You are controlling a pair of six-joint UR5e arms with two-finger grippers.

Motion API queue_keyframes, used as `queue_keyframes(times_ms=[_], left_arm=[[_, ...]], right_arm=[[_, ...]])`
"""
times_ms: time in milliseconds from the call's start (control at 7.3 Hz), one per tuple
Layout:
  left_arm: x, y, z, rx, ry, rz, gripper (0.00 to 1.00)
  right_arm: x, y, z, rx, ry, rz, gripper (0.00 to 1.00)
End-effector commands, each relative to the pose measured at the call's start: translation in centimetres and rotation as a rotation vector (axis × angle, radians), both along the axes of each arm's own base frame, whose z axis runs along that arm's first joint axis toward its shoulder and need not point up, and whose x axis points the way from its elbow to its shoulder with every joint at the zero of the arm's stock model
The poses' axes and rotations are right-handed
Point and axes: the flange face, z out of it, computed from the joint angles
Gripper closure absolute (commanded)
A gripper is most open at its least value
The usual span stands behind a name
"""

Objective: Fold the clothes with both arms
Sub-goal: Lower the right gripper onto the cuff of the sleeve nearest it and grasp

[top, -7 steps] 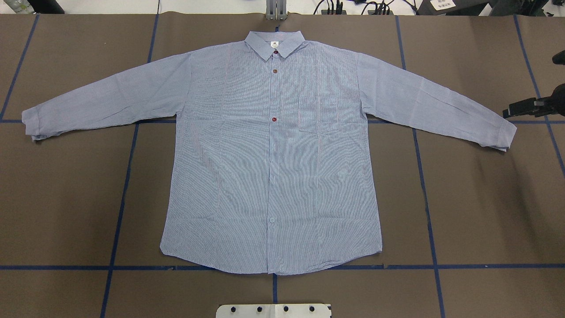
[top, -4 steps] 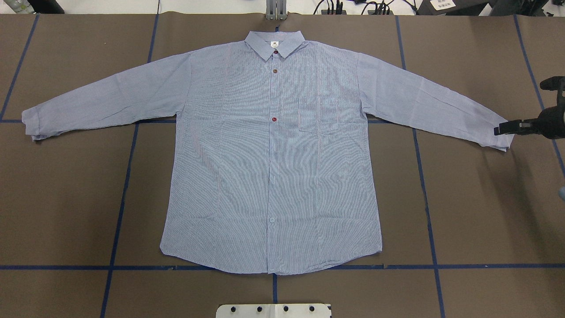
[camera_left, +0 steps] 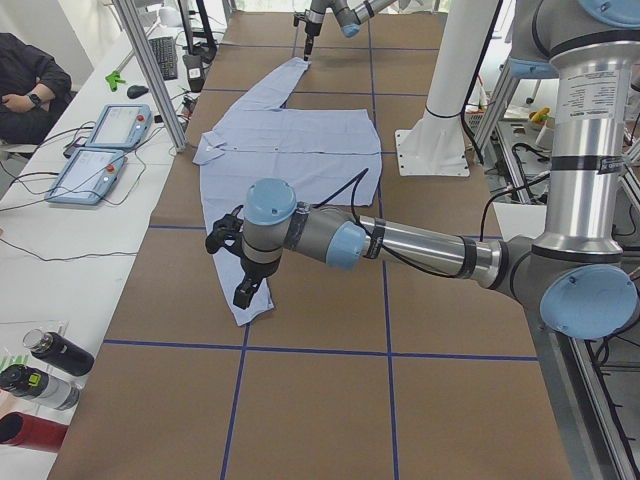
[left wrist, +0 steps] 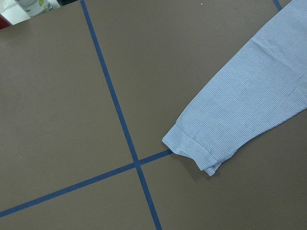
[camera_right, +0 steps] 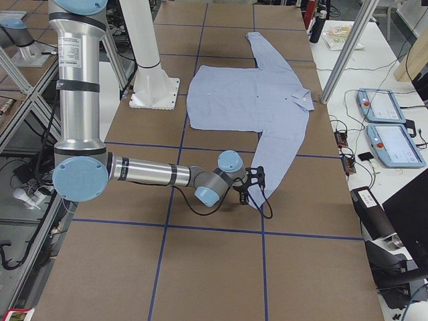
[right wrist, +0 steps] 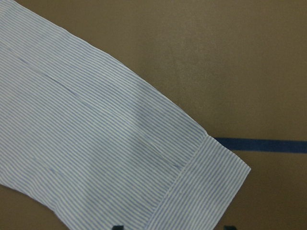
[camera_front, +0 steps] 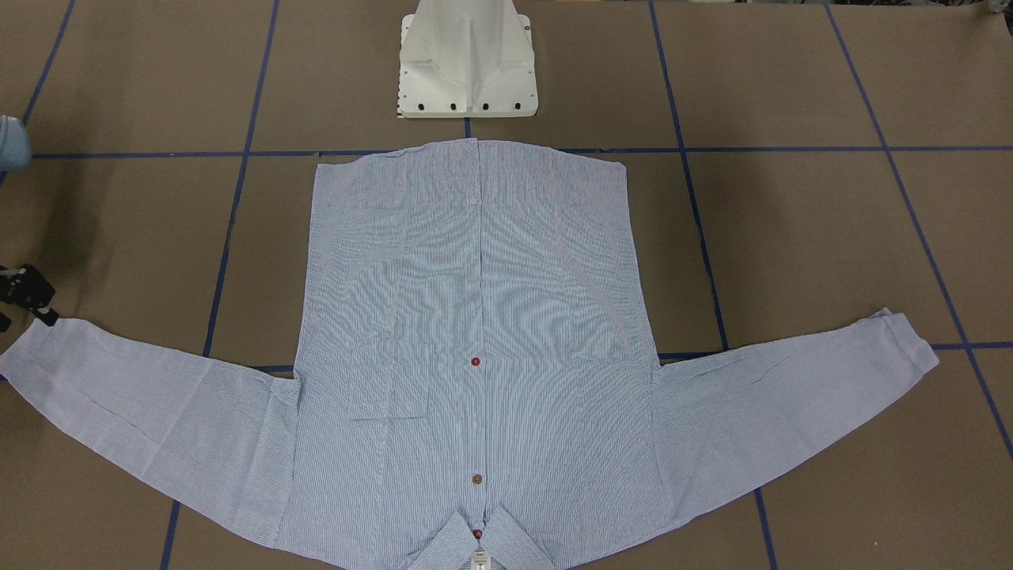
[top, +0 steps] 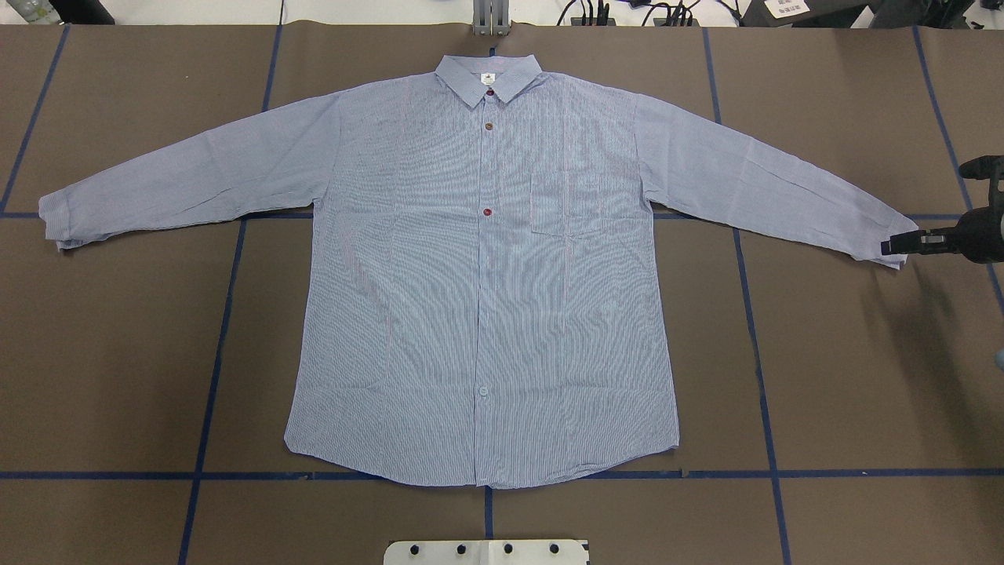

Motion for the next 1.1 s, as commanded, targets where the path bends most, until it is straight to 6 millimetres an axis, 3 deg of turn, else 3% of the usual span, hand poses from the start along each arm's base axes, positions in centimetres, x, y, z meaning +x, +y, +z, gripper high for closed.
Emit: queue_keyframes(times_ms=[0, 548, 822, 959], left_arm=[[0.01, 0.00, 0.07, -0.001, 0.001, 0.001, 0.00], [0.01, 0.00, 0.07, 0.000, 0.001, 0.002, 0.00], [-0.06, 0.00, 0.14, -0.001, 0.001, 0.000, 0.00], [-0.07, 0.05, 0.30, -0.004, 0.001, 0.000, 0.00]], right_arm=[[-0.66, 0.28, 0.09, -0.001, 0.002, -0.013, 0.24], [-1.07, 0.48, 0.63, -0.003, 0.018, -0.012, 0.37], [-1.22, 0.53, 0.65, -0.004, 0.019, -0.015, 0.37], [-1.22, 0.53, 0.65, -0.004, 0.019, -0.015, 0.52]])
